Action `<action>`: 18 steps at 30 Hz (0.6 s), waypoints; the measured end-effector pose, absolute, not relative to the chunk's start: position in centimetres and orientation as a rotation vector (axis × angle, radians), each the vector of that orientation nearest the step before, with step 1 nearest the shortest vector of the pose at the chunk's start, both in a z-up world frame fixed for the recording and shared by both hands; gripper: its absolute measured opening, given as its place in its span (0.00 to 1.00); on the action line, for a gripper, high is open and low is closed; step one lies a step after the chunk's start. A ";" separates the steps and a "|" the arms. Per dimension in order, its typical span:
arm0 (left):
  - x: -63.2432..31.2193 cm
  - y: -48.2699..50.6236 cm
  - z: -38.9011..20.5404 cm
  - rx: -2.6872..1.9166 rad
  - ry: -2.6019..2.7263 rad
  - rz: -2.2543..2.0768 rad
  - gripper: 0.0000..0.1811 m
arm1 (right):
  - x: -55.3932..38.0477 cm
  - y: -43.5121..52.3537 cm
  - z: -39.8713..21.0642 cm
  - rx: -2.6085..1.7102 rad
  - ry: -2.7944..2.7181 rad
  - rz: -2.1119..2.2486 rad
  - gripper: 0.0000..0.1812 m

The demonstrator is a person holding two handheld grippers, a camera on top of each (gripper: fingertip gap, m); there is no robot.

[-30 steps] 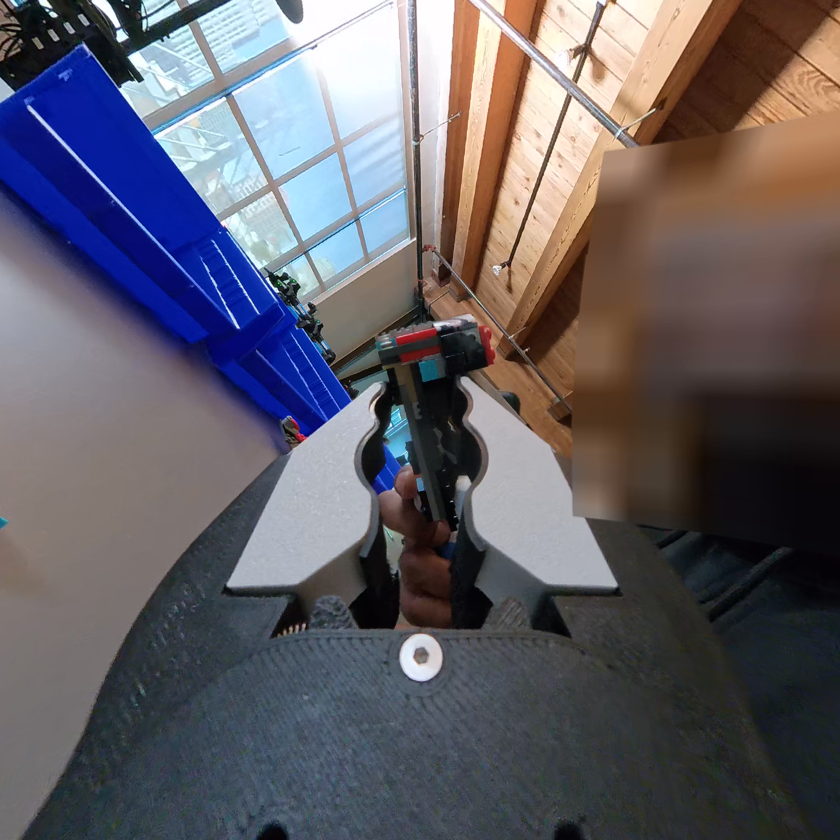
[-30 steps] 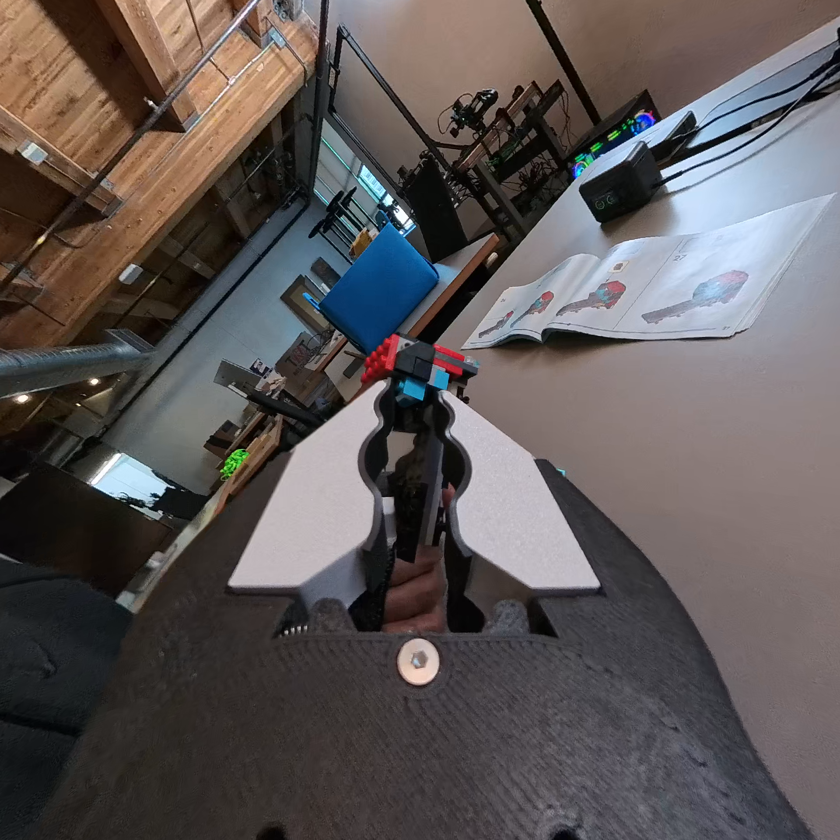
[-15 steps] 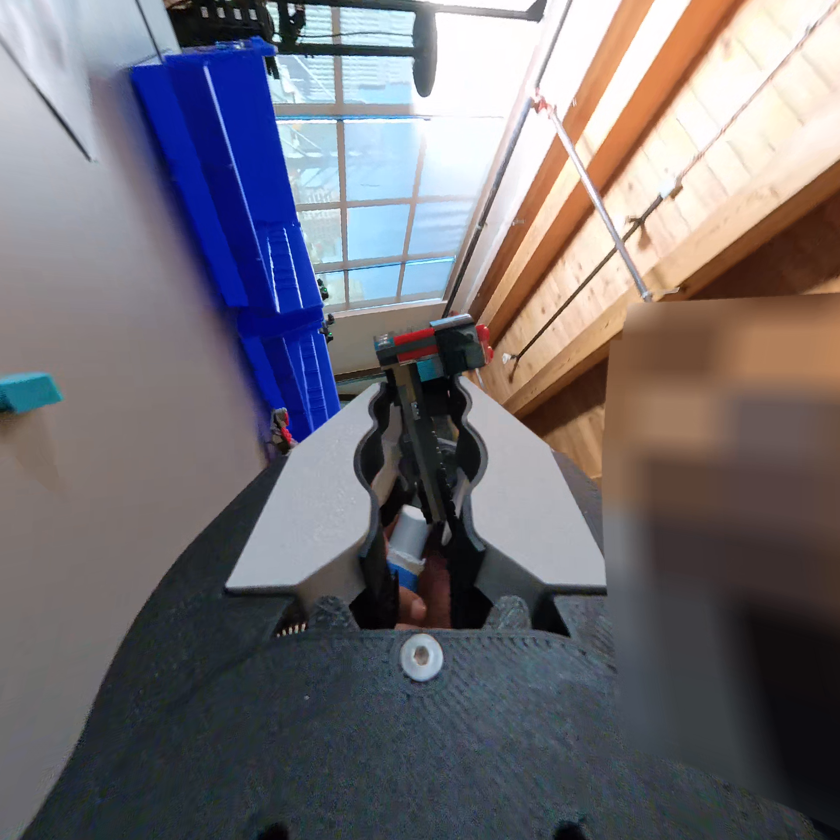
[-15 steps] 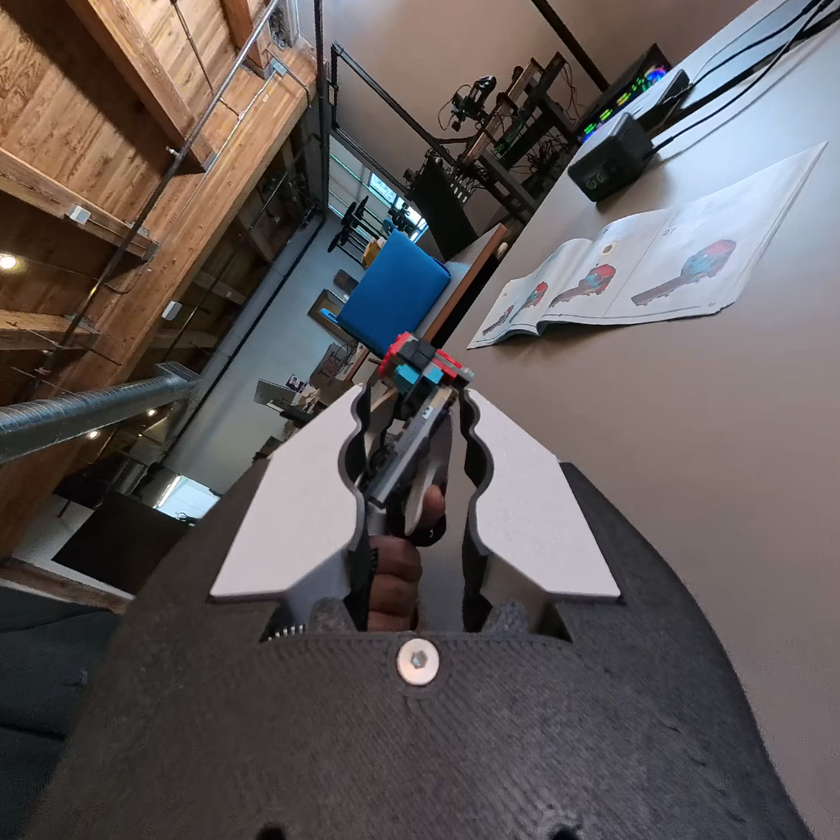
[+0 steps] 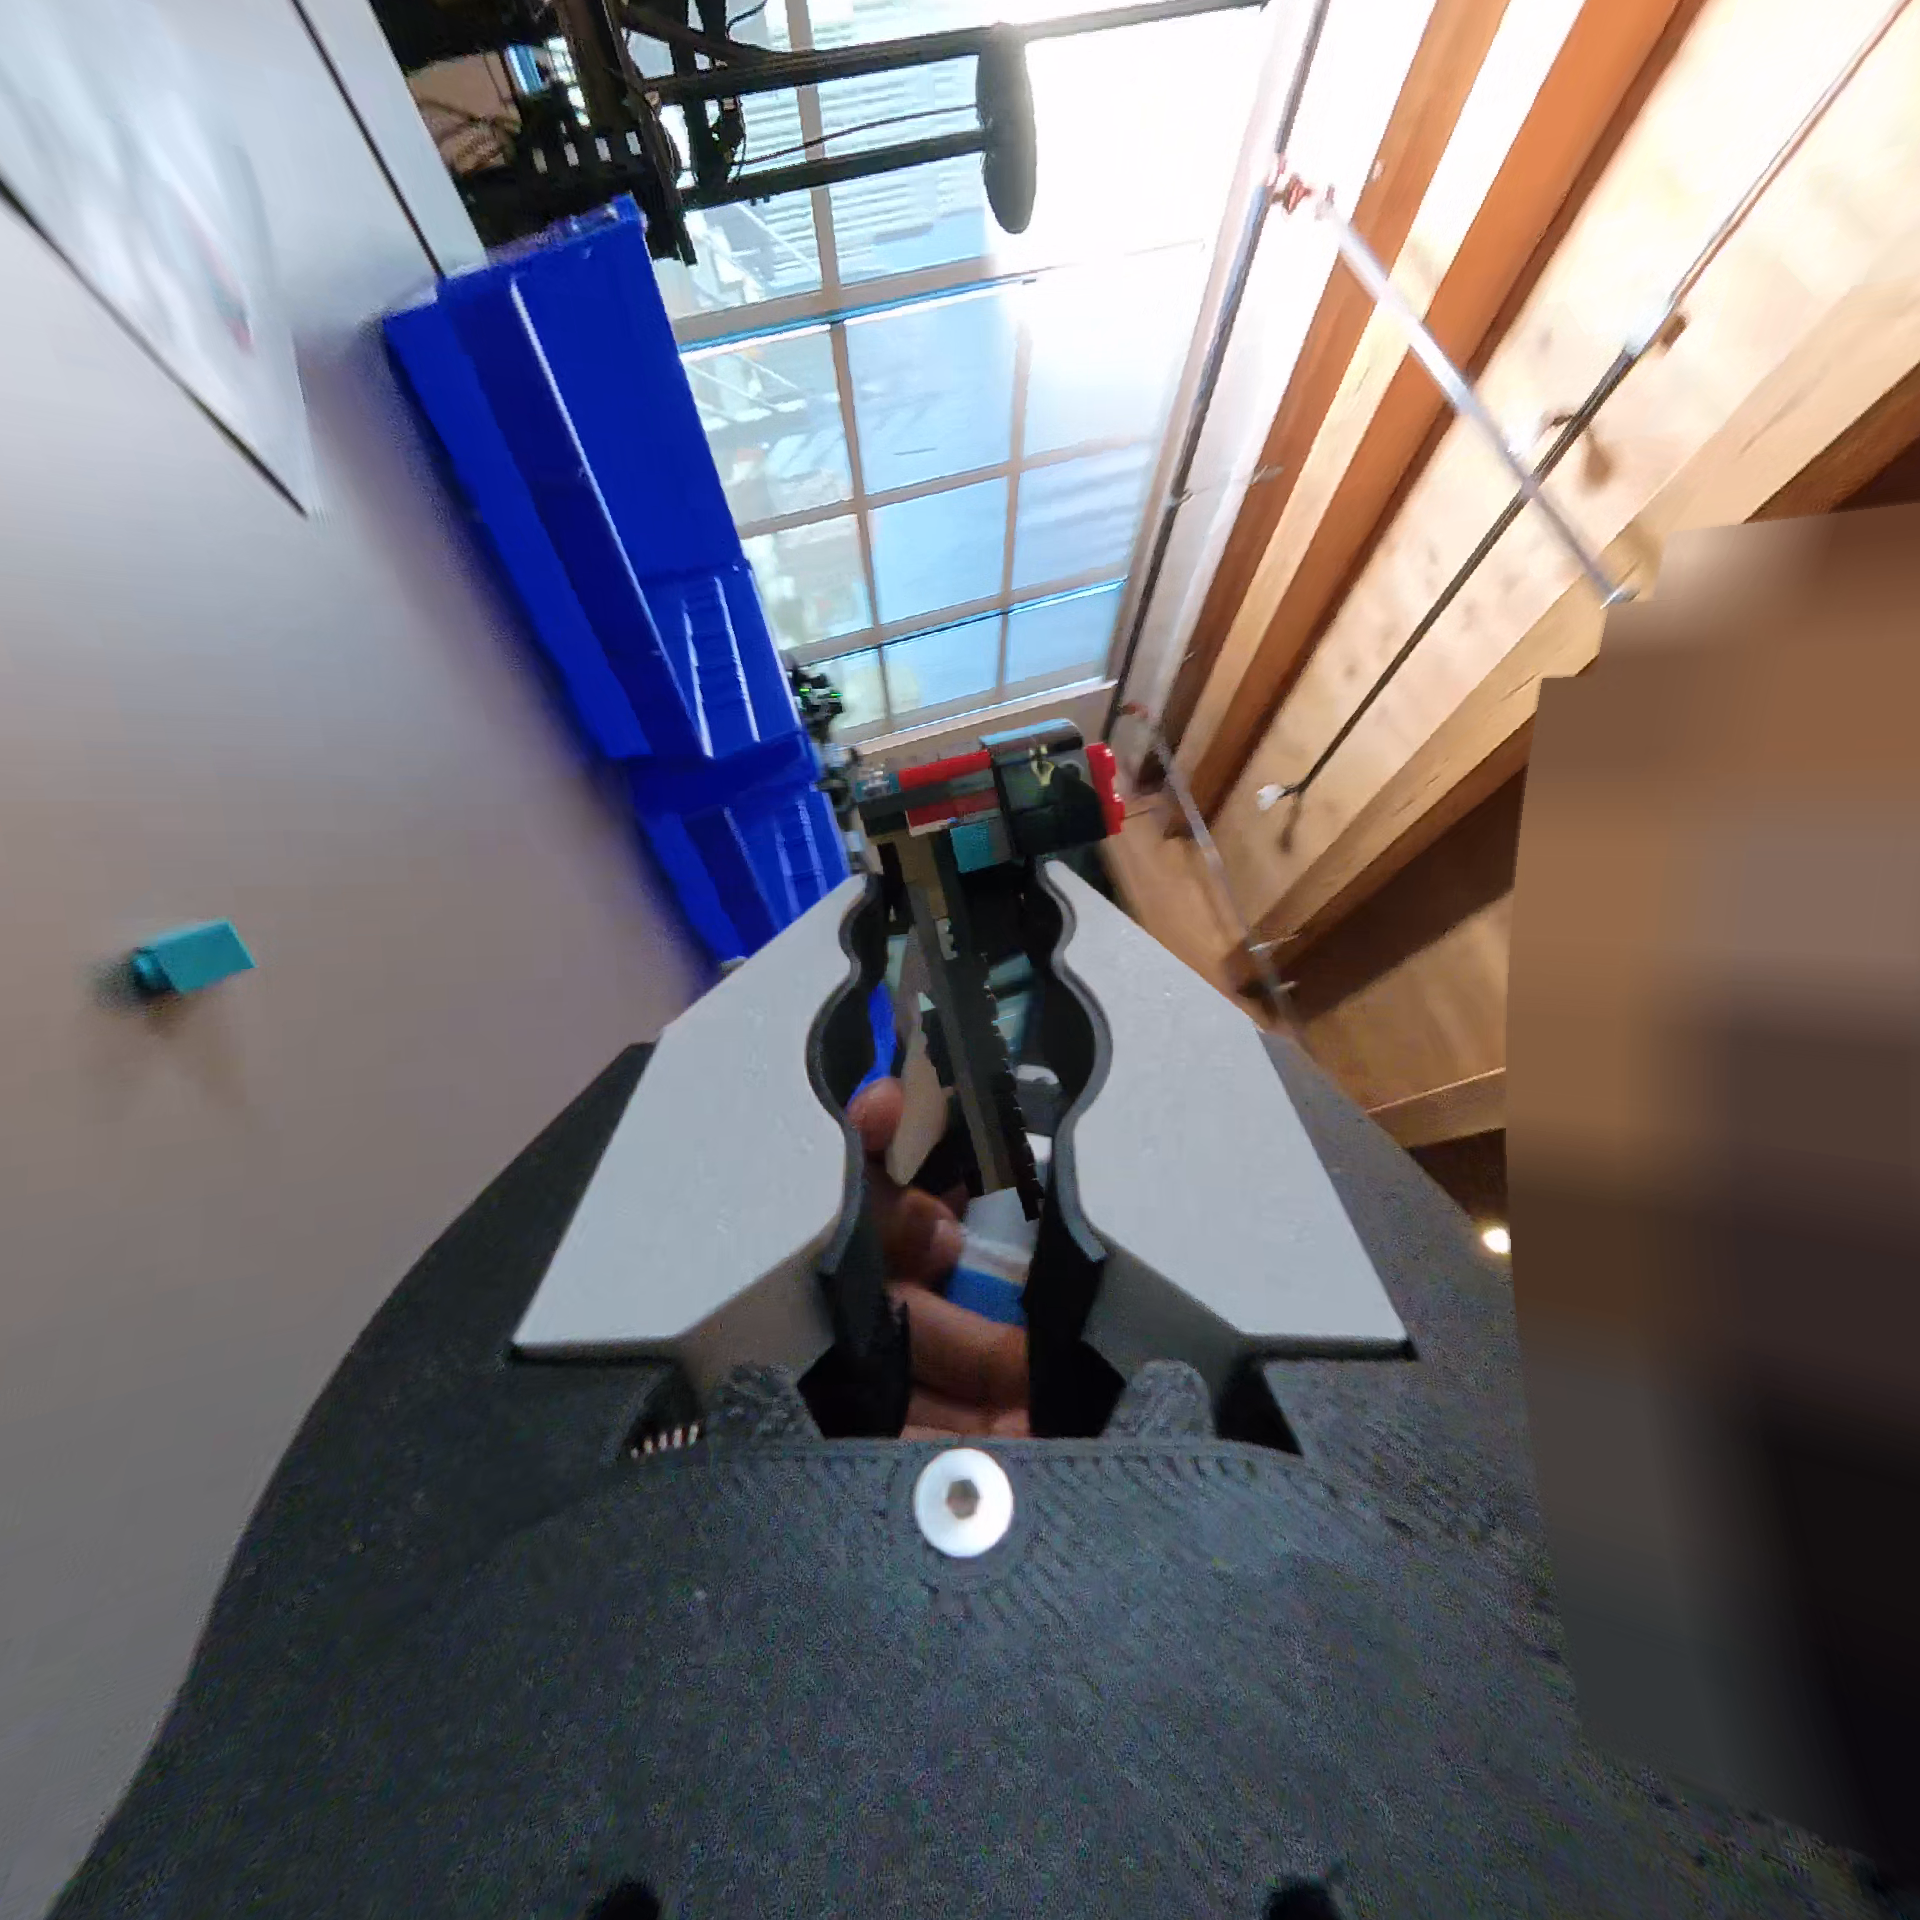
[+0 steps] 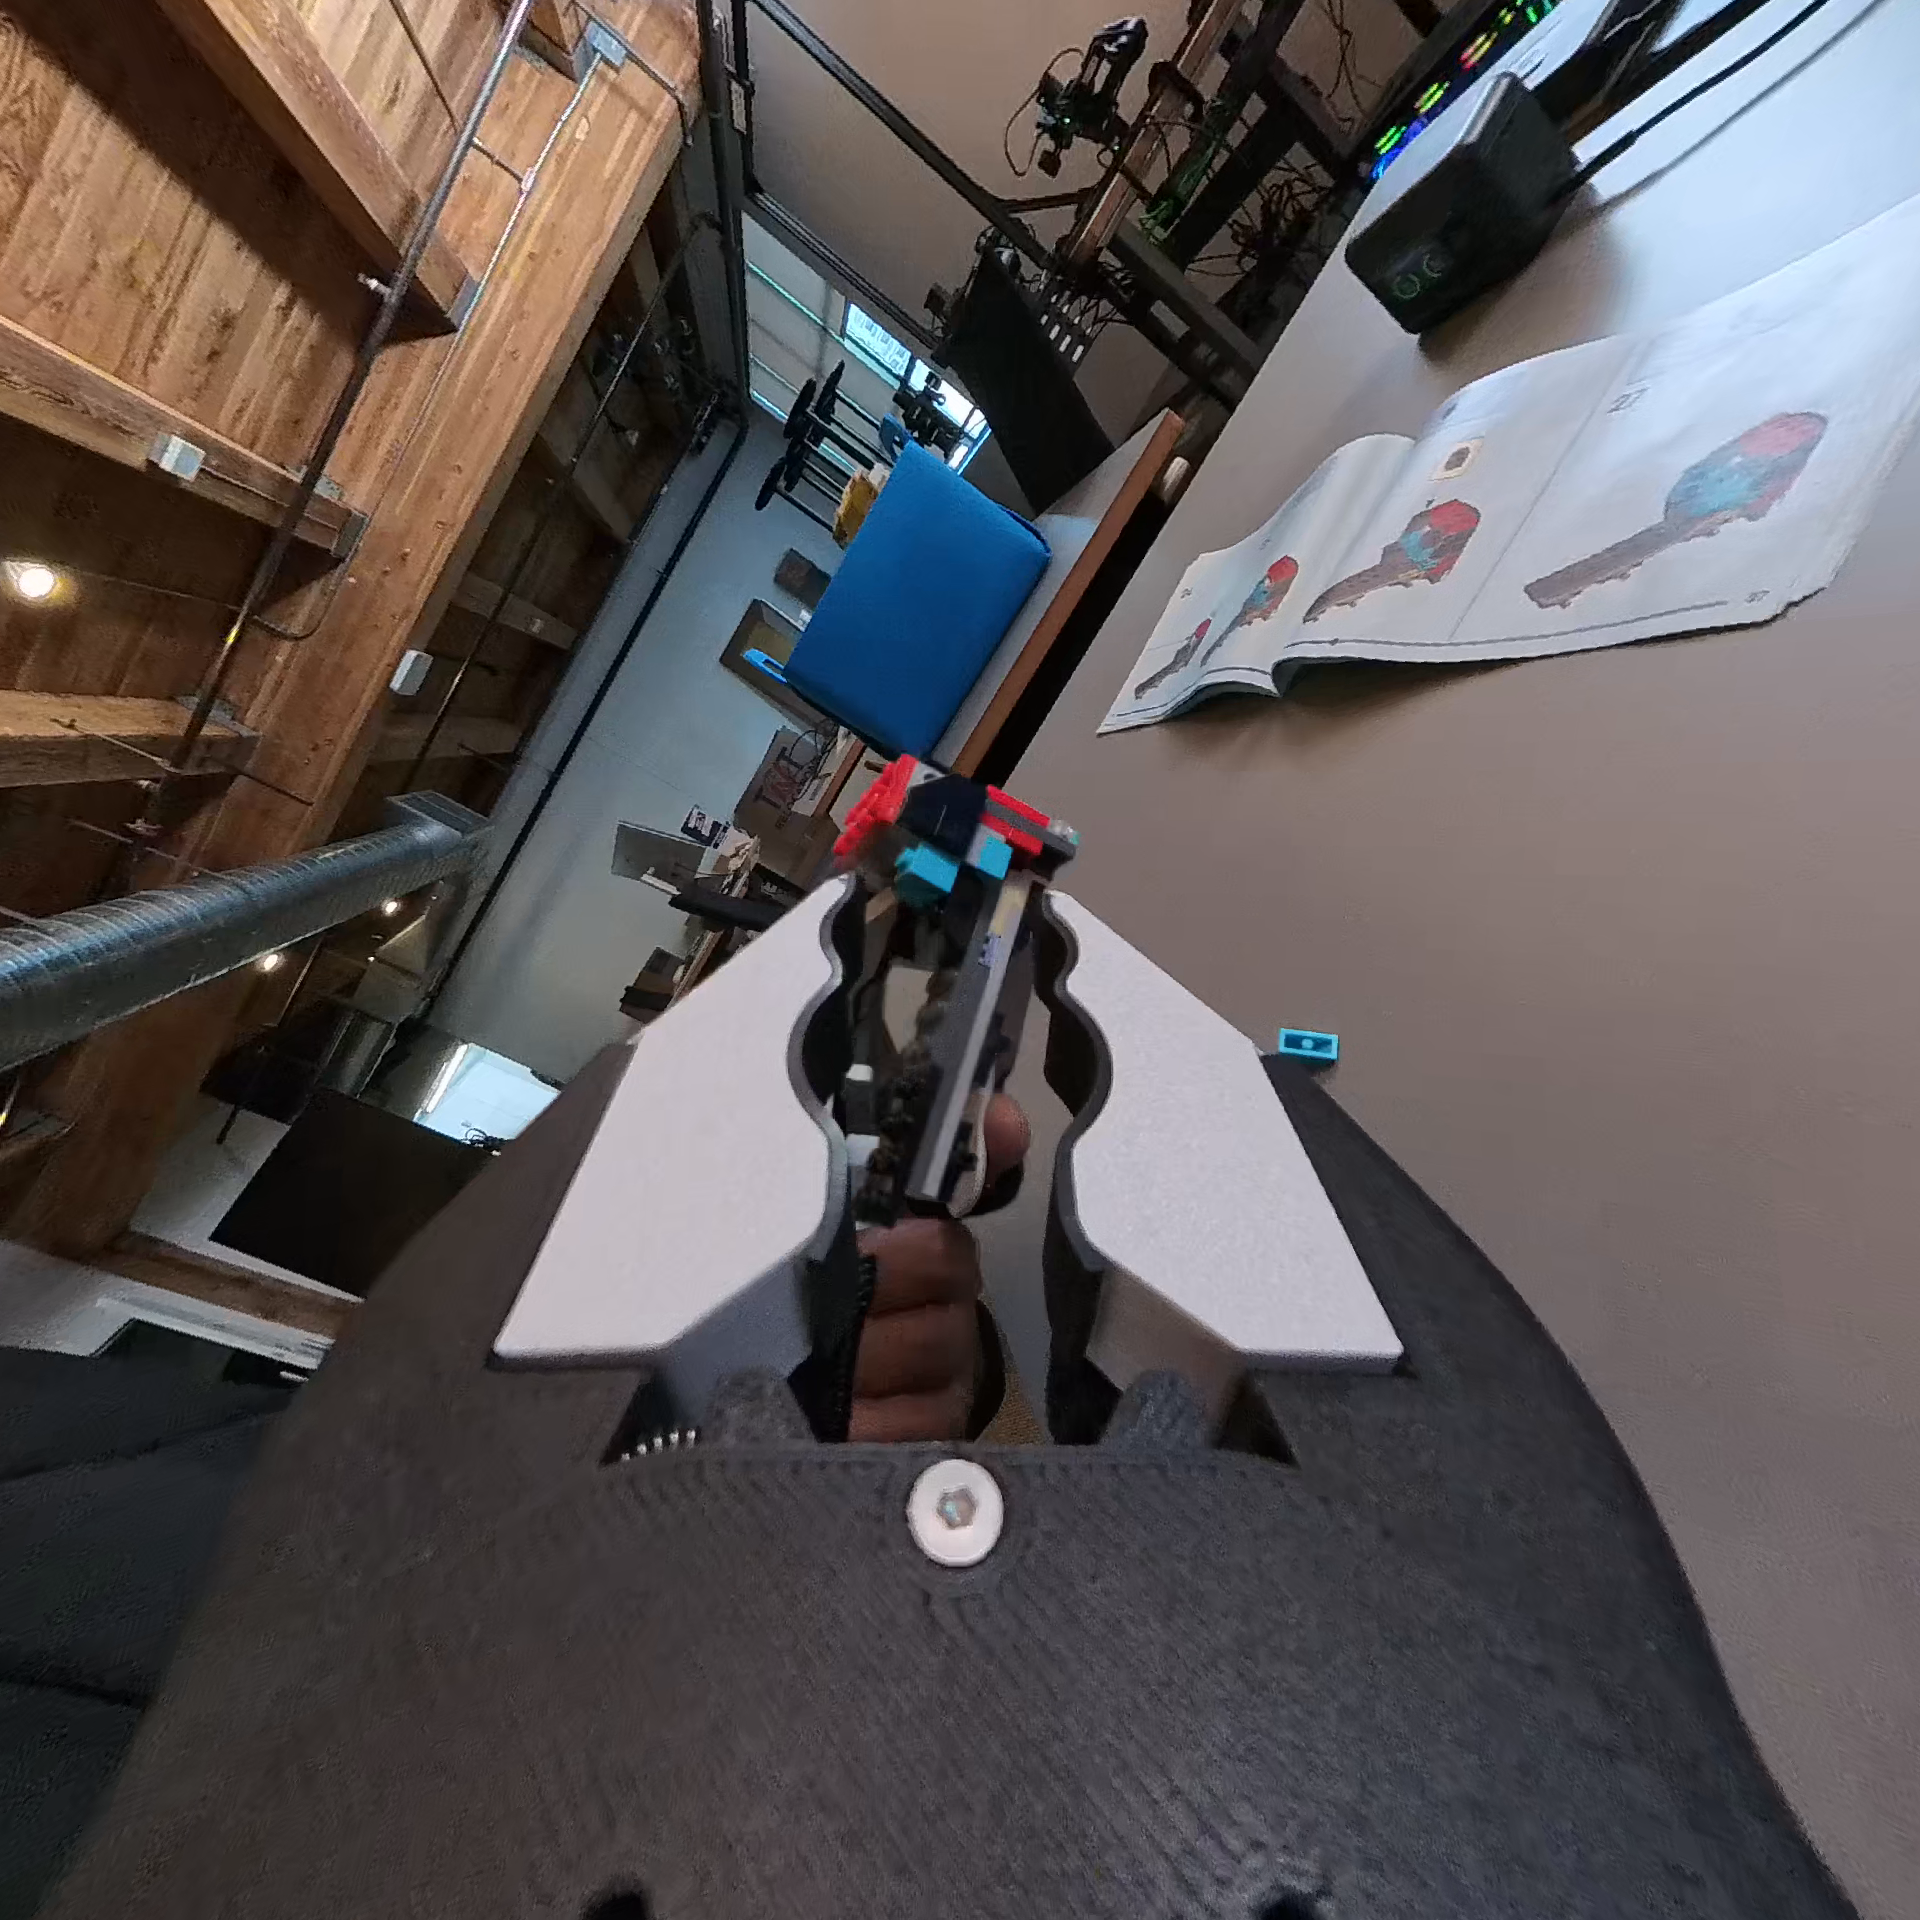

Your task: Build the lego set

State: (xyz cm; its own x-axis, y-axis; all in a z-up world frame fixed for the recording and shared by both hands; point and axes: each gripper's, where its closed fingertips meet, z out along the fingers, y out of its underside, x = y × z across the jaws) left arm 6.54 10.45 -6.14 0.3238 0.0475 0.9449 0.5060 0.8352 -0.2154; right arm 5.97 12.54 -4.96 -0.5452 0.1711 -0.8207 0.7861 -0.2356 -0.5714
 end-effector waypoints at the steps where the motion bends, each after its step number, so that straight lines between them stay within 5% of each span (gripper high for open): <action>1: 6.6 10.5 -5.9 -0.576 -1.213 -0.275 0.15 | 6.0 12.5 -4.9 1.144 1.578 -1.831 0.16; 18: 6.9 11.0 -5.7 -0.833 -1.223 0.008 0.15 | 6.2 11.9 -4.8 1.115 1.563 -1.843 0.06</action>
State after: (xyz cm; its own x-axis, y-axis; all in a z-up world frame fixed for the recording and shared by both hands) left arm 6.90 11.01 -5.66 0.3792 0.4285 0.8201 0.4176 0.7116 -0.5650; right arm 6.20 11.92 -4.82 -0.5555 0.1442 -0.8189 0.7844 -0.2361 -0.5736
